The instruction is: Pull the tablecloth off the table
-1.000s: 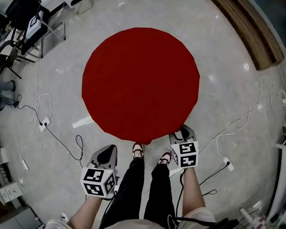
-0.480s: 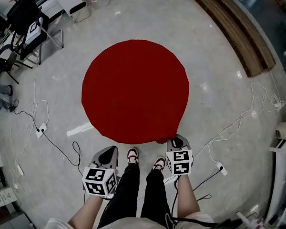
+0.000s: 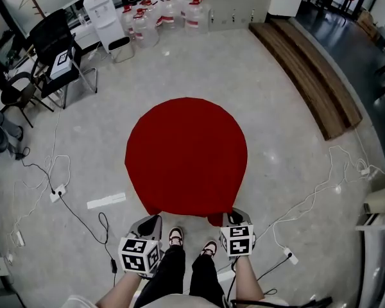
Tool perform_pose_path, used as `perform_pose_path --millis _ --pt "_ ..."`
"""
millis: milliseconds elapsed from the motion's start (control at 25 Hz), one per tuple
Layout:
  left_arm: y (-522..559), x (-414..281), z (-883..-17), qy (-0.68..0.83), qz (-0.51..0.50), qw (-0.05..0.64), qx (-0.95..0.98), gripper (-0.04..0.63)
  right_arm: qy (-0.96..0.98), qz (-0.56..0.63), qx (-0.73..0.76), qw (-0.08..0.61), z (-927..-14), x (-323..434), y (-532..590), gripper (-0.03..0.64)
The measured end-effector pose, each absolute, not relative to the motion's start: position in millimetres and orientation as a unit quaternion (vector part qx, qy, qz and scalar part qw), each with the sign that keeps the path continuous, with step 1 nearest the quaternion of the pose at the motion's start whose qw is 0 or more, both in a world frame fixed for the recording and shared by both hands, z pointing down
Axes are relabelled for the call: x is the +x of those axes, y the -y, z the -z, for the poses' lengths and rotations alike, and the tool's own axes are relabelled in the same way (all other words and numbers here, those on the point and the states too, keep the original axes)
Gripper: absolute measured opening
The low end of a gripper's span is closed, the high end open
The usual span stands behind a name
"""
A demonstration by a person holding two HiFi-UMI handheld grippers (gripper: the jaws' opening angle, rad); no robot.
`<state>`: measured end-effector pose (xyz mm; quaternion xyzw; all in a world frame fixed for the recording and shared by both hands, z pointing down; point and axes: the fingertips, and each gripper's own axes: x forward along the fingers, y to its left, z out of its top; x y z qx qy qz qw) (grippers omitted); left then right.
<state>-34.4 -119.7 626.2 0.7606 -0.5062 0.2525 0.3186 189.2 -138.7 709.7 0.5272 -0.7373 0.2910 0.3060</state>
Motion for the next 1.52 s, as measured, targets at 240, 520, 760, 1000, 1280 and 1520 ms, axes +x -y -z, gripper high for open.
perform_pose_path --millis 240,520,760,1000,1280,1520 --pt "129 -53 -605 0.535 -0.225 0.322 0.748 0.015 0.751 -0.287 0.508 0.308 -669 178 142 0.029" --pt "149 -68 -586 0.555 -0.194 0.318 0.744 0.015 0.775 -0.253 0.486 0.314 -626 169 167 0.029" --pt "156 -62 -577 0.543 -0.175 0.314 0.759 0.015 0.781 -0.255 0.489 0.292 -599 161 173 0.028" --pt "168 -65 -576 0.537 -0.177 0.305 0.767 0.017 0.787 -0.249 0.498 0.265 -571 161 176 0.028" --pt "176 -61 -581 0.514 -0.187 0.314 0.776 0.018 0.789 -0.229 0.519 0.235 -531 171 187 0.028" --pt "181 -44 -589 0.482 -0.191 0.326 0.791 0.065 0.79 -0.222 0.528 0.22 -511 175 191 0.028"
